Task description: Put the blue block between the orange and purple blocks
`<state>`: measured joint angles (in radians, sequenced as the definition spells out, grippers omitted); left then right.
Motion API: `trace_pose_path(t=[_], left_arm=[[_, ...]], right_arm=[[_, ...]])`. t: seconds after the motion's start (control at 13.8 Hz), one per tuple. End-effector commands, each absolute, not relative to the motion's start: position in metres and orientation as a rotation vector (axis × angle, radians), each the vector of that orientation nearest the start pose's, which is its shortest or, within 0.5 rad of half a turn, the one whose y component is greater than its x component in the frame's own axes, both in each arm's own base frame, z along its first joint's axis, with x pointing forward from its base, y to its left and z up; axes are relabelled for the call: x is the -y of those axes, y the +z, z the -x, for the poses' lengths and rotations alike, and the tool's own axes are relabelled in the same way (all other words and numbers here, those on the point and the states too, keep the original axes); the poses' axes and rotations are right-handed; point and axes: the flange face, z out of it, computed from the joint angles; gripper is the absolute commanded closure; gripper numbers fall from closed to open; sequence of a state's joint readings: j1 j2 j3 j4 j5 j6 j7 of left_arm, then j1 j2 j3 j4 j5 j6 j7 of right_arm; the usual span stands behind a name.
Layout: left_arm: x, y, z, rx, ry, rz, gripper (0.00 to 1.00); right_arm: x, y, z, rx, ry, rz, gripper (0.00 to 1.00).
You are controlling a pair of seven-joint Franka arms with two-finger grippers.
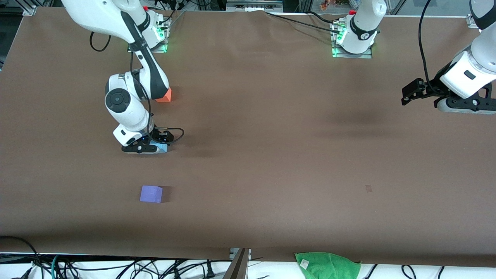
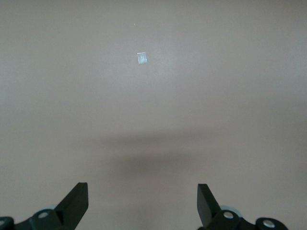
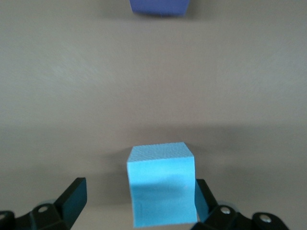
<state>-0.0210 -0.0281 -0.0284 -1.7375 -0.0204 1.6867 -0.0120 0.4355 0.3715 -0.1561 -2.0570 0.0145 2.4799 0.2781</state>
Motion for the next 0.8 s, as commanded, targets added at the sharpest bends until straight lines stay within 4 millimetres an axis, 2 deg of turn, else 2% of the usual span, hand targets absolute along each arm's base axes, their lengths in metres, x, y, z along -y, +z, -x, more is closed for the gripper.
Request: trace_pose_path(t=[0.0, 0.22, 0.29, 0.36, 0.51, 0.58, 0.73], left_arm=[[0.032, 0.574, -0.552, -0.073, 0.043, 3.184, 0.00], [0.032, 0.574, -0.552, -0.073, 0.046, 3.182, 0.00], [0.032, 0.575, -0.551, -0.073, 0.050, 3.182, 0.00], [0.032, 0.574, -0.550, -0.073, 0.063, 3.181, 0.00], [0.032, 0.575, -0.550, -0.076, 0.065, 3.180, 0.00], [0.032, 0.575, -0.550, -0.076, 0.067, 3.180, 0.00], [0.032, 0.575, -0.550, -0.076, 0.067, 3.180, 0.00]], right_arm=[[-0.177, 0.344, -0.594, 0.025, -0.069, 3.147, 0.01], [-0.182, 0.437, -0.620, 0.013, -0.028, 3.152, 0.01], [-0.179, 0.461, -0.625, 0.003, -0.040, 3.150, 0.01], [-0.180, 0.476, -0.627, 0.003, -0.050, 3.143, 0.01], [-0.174, 0.514, -0.619, -0.056, 0.012, 3.058, 0.01], [-0.158, 0.540, -0.610, -0.100, 0.015, 3.014, 0.01], [-0.134, 0.577, -0.588, -0.032, 0.041, 3.001, 0.01]])
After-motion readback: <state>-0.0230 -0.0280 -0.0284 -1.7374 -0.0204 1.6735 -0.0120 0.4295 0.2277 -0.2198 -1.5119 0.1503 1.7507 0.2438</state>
